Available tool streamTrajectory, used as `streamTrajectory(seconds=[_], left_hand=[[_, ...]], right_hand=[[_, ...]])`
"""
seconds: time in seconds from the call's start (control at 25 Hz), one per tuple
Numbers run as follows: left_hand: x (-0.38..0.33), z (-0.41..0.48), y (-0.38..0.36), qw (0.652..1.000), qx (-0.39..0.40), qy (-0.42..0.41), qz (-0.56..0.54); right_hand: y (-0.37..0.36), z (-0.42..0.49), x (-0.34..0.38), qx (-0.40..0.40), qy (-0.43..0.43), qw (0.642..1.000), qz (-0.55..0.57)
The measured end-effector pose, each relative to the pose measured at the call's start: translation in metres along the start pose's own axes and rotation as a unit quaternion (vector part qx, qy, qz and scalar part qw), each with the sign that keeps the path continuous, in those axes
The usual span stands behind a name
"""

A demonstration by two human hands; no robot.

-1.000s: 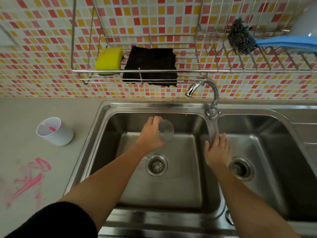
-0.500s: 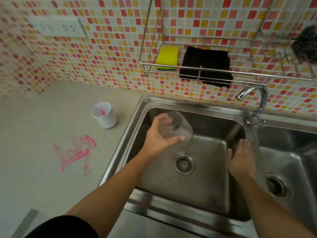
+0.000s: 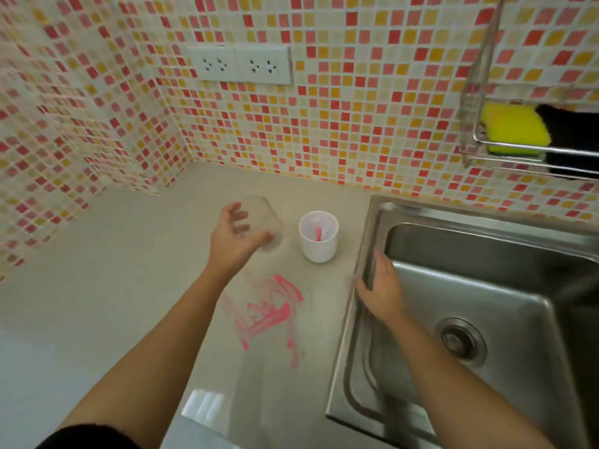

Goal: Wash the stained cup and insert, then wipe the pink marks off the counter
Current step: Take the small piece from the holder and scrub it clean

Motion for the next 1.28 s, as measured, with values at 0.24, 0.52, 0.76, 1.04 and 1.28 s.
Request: streamTrajectory(seconds=[0.24, 0.52, 0.76, 1.04, 1.28], left_hand=[[0.051, 0.058, -0.043, 0.99, 0.11, -0.007, 0.09], [0.06, 0.072, -0.042, 0.978, 0.153, -0.04, 0.136], [-0.007, 0.078, -0.078, 0.932, 0.296, -0.203, 0.05], [-0.006, 0.068, -0.1, 0.863, 0.404, -0.276, 0.124], [-0.004, 0.055, -0.105, 0.835, 0.395, -0.308, 0.229]], right_hand=[[-0.058, 0.022, 0.053, 0.0, -0.076, 0.996, 0.051], [-0.081, 0.033, 0.067, -0.076, -0.081, 0.984, 0.141], [-0.088, 0.031, 0.069, -0.078, -0.105, 0.973, 0.192], [-0.087, 0.031, 0.071, -0.08, -0.104, 0.971, 0.199], [-0.085, 0.031, 0.072, -0.073, -0.115, 0.973, 0.185]])
Point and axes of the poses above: each hand's wrist, its own z-axis towards the middle knuckle, its own y-axis out of the back of the hand, x = y × z, the point moved 2 cm from there along z, towards the middle knuckle, and after that the axes turned 15 degrees about -x, right-handed, at the moved point
